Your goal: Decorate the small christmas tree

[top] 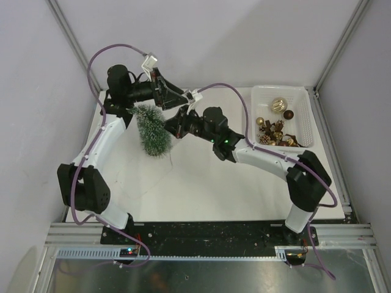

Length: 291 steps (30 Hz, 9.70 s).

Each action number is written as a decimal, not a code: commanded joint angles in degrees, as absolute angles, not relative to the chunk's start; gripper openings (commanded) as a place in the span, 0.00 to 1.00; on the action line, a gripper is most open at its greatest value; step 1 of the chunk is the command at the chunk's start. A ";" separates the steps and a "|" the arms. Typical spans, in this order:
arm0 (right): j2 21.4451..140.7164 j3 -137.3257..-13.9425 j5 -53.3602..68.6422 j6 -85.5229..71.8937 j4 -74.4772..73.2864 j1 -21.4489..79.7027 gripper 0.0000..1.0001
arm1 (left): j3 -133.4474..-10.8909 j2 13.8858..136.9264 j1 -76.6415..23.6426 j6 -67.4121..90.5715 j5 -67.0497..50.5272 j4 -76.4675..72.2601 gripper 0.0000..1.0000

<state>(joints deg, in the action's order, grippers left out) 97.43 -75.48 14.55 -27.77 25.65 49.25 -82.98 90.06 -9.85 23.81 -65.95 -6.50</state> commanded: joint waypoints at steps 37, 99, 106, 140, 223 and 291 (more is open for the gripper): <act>106.04 -80.08 15.19 -37.71 25.14 49.48 0.00 | -90.92 89.24 -5.69 -7.65 -8.75 11.03 1.00; 89.11 -86.22 -24.61 -6.39 -16.54 50.81 0.00 | -66.05 75.26 -8.53 -4.50 -37.52 17.27 1.00; 88.53 -86.34 -36.47 3.22 -14.38 54.51 0.00 | -65.31 75.61 -8.53 -4.84 -36.87 17.31 1.00; 84.36 -84.96 -30.56 6.24 -11.73 58.33 0.00 | -65.33 75.28 -8.45 -4.98 -34.05 17.26 1.00; 92.70 -88.64 -18.33 -22.59 -24.15 5.73 0.84 | -70.08 82.58 -8.45 -2.76 -33.47 19.51 1.00; 82.00 -82.93 -12.30 -28.15 -24.46 6.73 0.26 | -76.37 92.21 -8.53 -3.11 -41.29 19.04 1.00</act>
<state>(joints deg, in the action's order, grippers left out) 88.79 -83.96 -13.02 -28.86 -24.43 2.96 -75.46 93.71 -8.25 -3.44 -39.07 20.03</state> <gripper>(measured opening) 0.537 0.996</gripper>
